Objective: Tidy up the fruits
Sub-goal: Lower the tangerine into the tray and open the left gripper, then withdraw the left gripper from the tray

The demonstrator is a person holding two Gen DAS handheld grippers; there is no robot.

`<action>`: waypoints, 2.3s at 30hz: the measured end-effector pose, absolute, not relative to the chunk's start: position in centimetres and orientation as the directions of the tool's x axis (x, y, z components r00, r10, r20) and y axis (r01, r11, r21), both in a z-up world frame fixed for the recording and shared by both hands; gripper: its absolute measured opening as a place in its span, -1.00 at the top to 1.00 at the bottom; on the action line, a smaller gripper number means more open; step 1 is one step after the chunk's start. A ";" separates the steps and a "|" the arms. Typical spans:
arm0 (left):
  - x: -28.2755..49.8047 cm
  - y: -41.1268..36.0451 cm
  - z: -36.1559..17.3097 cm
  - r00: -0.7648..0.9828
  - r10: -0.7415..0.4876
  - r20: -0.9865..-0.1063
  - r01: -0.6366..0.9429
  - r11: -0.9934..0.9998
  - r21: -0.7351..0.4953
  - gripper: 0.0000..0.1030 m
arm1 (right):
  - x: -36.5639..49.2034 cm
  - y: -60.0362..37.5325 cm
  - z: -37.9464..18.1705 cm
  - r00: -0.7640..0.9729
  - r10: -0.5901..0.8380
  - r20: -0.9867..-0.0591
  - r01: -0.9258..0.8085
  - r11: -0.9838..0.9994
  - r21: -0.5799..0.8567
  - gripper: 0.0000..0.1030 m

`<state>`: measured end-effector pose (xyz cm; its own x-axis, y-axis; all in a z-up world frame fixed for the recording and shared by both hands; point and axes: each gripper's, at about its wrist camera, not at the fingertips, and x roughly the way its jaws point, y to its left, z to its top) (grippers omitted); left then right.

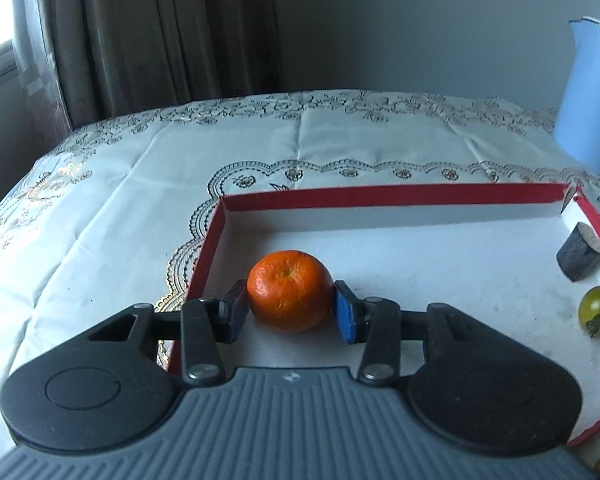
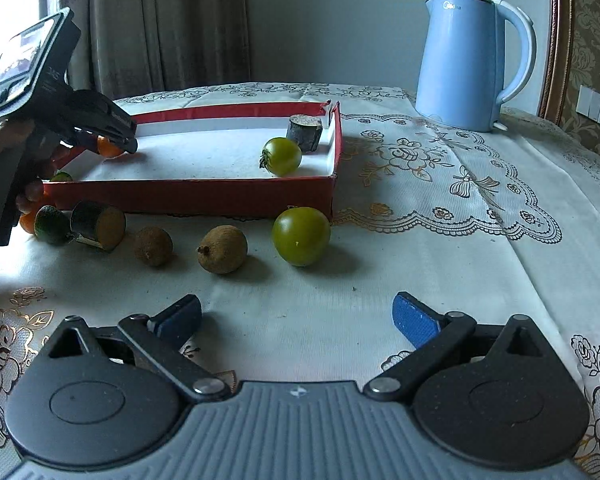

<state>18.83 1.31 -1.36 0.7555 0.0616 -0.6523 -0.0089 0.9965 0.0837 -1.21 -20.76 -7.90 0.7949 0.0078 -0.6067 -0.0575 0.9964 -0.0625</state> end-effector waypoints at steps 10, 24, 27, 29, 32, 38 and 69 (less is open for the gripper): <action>17.0 0.7 -0.4 0.820 0.109 -0.562 -0.029 0.989 0.148 -0.68 | -1.2 -20.8 -7.9 0.795 0.008 -0.607 -0.057 0.996 -0.063 -1.00; 2.6 2.2 2.2 0.889 0.102 -0.446 -0.064 0.993 0.100 -1.00 | -1.2 -20.8 -7.9 0.795 0.008 -0.607 -0.057 0.996 -0.063 -1.00; 1.2 2.0 0.7 0.875 0.097 -0.474 -0.053 0.993 0.106 -1.00 | -1.2 -20.8 -7.9 0.795 0.007 -0.607 -0.058 0.996 -0.063 -1.00; 1.1 2.0 -0.3 0.857 0.083 -0.509 -0.039 0.995 0.096 -1.00 | -1.2 -20.8 -7.9 0.795 0.007 -0.607 -0.058 0.996 -0.063 -1.00; 1.1 2.3 -1.4 0.832 0.071 -0.550 -0.042 0.997 0.066 -1.00 | -1.2 -20.7 -7.9 0.795 0.007 -0.607 -0.057 0.996 -0.063 -1.00; 0.8 2.3 -2.3 0.825 0.080 -0.560 -0.043 0.996 0.079 -1.00 | -1.2 -20.8 -8.0 0.795 0.007 -0.607 -0.057 0.996 -0.064 -1.00; 1.8 3.1 -3.7 0.781 0.029 -0.624 -0.027 1.000 0.013 -1.00 | -1.6 -24.2 -5.7 0.851 -0.010 -0.525 0.018 1.000 0.010 -0.99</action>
<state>1.81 3.14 -3.66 0.7807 0.0291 -0.6243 -0.0273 0.9995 0.0125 -1.58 -24.23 -5.75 0.8511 -0.0099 -0.5250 0.0181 0.9998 0.0105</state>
